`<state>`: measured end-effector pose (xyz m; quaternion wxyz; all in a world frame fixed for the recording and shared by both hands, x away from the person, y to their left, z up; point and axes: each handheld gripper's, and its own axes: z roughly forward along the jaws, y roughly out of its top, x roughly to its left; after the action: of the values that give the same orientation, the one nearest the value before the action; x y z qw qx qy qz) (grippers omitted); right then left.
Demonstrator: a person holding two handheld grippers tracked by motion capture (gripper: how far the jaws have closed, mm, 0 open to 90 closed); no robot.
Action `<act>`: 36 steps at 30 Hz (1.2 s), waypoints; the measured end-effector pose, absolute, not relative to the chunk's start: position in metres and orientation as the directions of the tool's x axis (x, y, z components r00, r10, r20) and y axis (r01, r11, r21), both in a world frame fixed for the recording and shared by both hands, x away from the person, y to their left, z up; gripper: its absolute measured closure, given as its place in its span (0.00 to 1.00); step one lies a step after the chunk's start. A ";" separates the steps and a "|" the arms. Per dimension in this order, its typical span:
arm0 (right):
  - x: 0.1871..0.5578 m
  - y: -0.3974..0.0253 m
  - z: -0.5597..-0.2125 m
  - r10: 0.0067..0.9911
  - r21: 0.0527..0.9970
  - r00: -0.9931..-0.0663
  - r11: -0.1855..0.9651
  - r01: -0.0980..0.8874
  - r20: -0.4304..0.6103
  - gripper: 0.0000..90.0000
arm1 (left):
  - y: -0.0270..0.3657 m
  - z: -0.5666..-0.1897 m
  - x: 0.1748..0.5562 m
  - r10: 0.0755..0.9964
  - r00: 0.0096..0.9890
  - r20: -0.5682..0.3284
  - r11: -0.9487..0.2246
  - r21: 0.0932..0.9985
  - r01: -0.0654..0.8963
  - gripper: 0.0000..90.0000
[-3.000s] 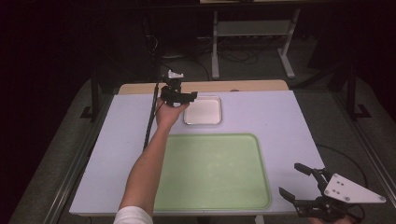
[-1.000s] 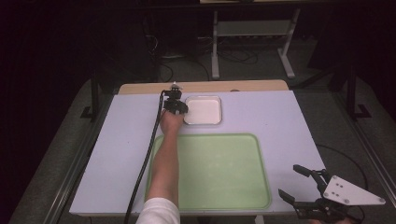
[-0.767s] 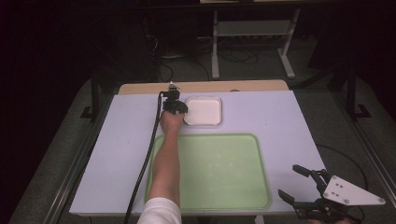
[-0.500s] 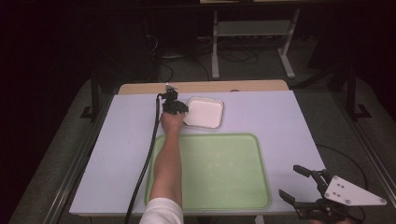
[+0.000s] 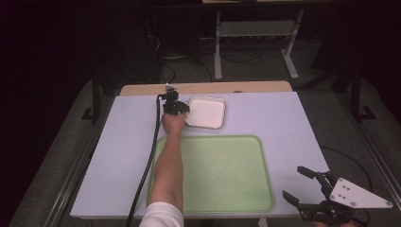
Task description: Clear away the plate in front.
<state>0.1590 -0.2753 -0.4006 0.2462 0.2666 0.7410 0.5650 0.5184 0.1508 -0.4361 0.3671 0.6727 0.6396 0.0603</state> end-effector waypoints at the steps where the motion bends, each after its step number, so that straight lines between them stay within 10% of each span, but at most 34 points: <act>1: 0.159 -0.275 -0.401 0.672 0.969 -0.738 0.219 0.118 -0.062 0.18 | 0.151 -0.435 0.518 0.905 0.177 -0.387 0.087 0.574 0.814 0.99; 36: 0.161 -0.276 -0.402 0.672 0.971 -0.740 0.197 0.132 -0.036 0.17 | 0.174 -0.390 0.484 0.827 0.169 -0.536 0.266 0.638 0.722 0.99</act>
<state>0.1611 -0.2757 -0.4020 0.2360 0.2729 0.7368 0.5718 0.4838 0.1740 -0.3896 0.4696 0.6032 0.6423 0.0557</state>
